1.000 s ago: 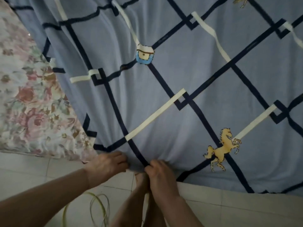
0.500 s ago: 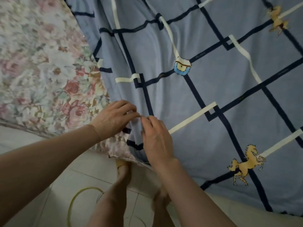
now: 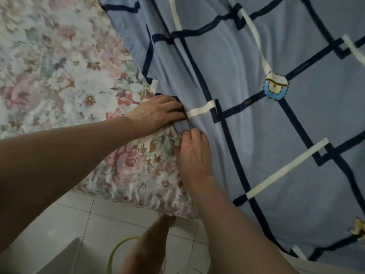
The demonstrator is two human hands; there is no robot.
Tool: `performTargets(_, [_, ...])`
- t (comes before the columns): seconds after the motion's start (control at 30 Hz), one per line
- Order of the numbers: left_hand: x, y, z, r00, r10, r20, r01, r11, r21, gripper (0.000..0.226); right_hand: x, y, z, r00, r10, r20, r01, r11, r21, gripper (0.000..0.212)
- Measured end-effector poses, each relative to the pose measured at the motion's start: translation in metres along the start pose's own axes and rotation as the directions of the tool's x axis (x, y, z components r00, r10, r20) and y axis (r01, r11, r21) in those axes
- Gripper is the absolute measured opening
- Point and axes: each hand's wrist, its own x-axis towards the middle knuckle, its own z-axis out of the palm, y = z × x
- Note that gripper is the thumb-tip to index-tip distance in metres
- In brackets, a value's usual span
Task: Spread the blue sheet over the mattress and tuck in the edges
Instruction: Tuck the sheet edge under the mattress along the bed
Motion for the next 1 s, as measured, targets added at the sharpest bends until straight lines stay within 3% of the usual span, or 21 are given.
performTargets(0.07, [0.002, -0.009, -0.002, 0.999, 0.018, -0.029, -0.019, 1.0, -0.011, 0.029, 0.007, -0.007, 0.001, 0.999, 0.042, 0.012, -0.042, 0.999, 0.006, 0.011])
performTargets(0.17, [0.0, -0.011, -0.006, 0.999, 0.038, -0.018, -0.038, 0.999, 0.002, 0.032, 0.009, -0.007, -0.005, 0.991, 0.074, 0.116, -0.071, 0.997, -0.026, 0.016])
performTargets(0.33, [-0.056, -0.005, -0.017, 0.999, 0.016, 0.031, -0.016, 1.0, 0.016, 0.021, -0.017, -0.024, -0.004, 0.98, -0.139, 0.14, 0.134, 0.99, 0.049, 0.016])
performTargets(0.4, [-0.102, 0.007, -0.024, 0.998, -0.007, 0.055, 0.008, 1.0, -0.016, 0.022, -0.04, -0.039, 0.0, 0.939, -0.274, 0.209, 0.266, 0.962, 0.066, 0.019])
performTargets(0.5, [-0.18, 0.043, -0.013, 0.993, -0.012, 0.119, 0.02, 0.998, -0.066, 0.018, -0.08, -0.06, 0.01, 0.811, -0.429, 0.398, 0.409, 0.902, 0.138, 0.019])
performTargets(0.57, [-0.224, 0.072, -0.005, 0.983, -0.084, 0.165, 0.103, 0.989, -0.11, 0.018, -0.108, -0.075, 0.022, 0.743, -0.484, 0.463, 0.476, 0.868, 0.143, 0.018])
performTargets(0.67, [-0.24, 0.087, 0.005, 0.965, -0.176, 0.197, 0.213, 0.959, -0.188, 0.013, -0.125, -0.08, 0.034, 0.773, -0.428, 0.468, 0.419, 0.899, 0.13, 0.024])
performTargets(0.8, [-0.239, 0.082, -0.004, 0.964, -0.252, 0.084, 0.263, 0.948, -0.178, 0.03, -0.113, -0.09, 0.023, 0.808, -0.434, 0.399, 0.413, 0.9, 0.142, 0.034])
performTargets(0.87, [-0.236, 0.073, -0.014, 0.938, -0.348, -0.014, 0.342, 0.928, -0.146, 0.029, -0.087, -0.108, 0.008, 0.786, -0.504, 0.357, 0.485, 0.862, 0.149, 0.04])
performTargets(0.93, [-0.23, 0.057, -0.023, 0.882, -0.457, -0.113, 0.448, 0.889, -0.097, 0.025, -0.055, -0.13, -0.002, 0.754, -0.587, 0.295, 0.579, 0.806, 0.124, 0.041])
performTargets(1.0, [-0.224, 0.035, -0.035, 0.778, -0.595, -0.203, 0.592, 0.802, -0.081, 0.027, -0.013, -0.161, -0.006, 0.706, -0.658, 0.262, 0.662, 0.744, 0.089, 0.042])
